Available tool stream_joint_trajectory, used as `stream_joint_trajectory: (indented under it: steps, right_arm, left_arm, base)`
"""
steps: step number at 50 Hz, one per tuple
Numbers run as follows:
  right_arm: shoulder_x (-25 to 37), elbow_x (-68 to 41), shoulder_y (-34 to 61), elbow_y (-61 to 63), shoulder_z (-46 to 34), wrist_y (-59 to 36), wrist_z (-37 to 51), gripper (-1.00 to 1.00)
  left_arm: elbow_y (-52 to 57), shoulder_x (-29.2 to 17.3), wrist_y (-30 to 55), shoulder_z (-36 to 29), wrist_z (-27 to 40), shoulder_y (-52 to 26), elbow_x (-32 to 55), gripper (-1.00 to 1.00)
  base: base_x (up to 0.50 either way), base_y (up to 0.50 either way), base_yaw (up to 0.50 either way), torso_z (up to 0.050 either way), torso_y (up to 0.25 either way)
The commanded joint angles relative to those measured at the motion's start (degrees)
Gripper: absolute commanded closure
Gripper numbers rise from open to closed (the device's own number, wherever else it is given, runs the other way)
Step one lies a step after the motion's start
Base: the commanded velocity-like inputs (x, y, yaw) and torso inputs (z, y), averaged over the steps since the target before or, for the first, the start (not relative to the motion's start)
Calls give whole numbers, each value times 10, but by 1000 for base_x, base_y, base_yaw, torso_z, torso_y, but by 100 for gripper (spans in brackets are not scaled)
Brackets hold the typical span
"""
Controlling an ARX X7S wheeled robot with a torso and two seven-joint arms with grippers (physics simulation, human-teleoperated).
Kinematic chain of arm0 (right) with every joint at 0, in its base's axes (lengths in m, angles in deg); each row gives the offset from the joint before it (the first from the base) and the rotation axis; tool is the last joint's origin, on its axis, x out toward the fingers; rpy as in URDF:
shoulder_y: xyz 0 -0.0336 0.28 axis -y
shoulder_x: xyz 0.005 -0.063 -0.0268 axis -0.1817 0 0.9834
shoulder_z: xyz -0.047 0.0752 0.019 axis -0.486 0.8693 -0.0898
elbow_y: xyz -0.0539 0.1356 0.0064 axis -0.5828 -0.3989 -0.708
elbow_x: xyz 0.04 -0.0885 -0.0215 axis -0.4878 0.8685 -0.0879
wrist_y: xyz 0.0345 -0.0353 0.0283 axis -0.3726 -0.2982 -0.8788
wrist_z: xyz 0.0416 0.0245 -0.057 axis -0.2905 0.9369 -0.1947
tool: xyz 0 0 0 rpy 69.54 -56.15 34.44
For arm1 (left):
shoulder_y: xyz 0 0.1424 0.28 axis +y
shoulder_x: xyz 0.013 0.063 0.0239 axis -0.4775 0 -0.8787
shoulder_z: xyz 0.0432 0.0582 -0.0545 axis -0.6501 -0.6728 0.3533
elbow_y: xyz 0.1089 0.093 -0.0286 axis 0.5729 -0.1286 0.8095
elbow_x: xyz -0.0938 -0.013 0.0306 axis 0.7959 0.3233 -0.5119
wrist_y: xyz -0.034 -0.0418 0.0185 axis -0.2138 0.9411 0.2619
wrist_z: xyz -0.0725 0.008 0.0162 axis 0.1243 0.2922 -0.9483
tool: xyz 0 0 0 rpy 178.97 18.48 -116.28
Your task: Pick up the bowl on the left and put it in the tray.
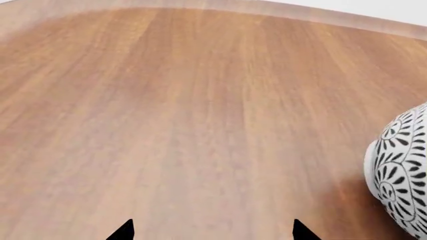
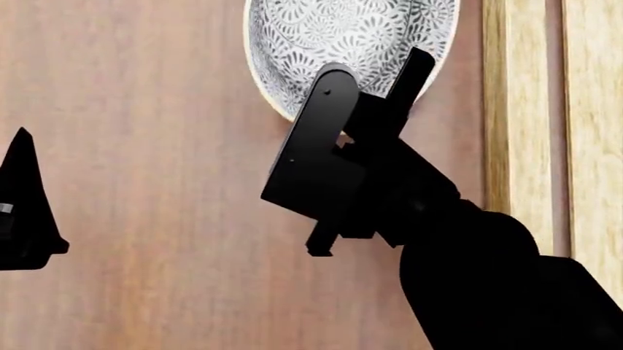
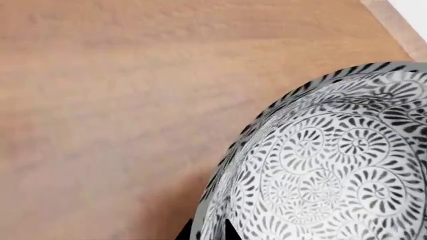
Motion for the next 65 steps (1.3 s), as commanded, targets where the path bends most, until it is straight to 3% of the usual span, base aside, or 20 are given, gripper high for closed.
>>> stream_joint_trajectory:
  steps: [1,14,41,52,65]
  right_arm:
    - [-8,-4,-27,-79,-34,14,0,100]
    - [-2,8,-20,-64,-40,14,0,100]
    - [49,-6,149,143,24,-170,-72,100]
    - [101,-1,198,211,40,-225,-102,100]
    - [217,16,237,313,44,-280,-149,100]
  left_arm:
    - [-5,-2,-8,1,-1,5,0,-100]
    - [-4,-4,-9,2,4,5,4,-100]
    - [17,-16,-1,20,18,7,35,-100]
    - [20,-18,-4,20,21,10,37,-100]
    - [18,-18,-12,4,18,16,27,-100]
  base:
    - [0,0,0,0,-11]
    - [3,0,0,0,-5]
    - [0,0,0,0,-2]
    - [0,0,0,0,0]
    - [0,0,0,0,0]
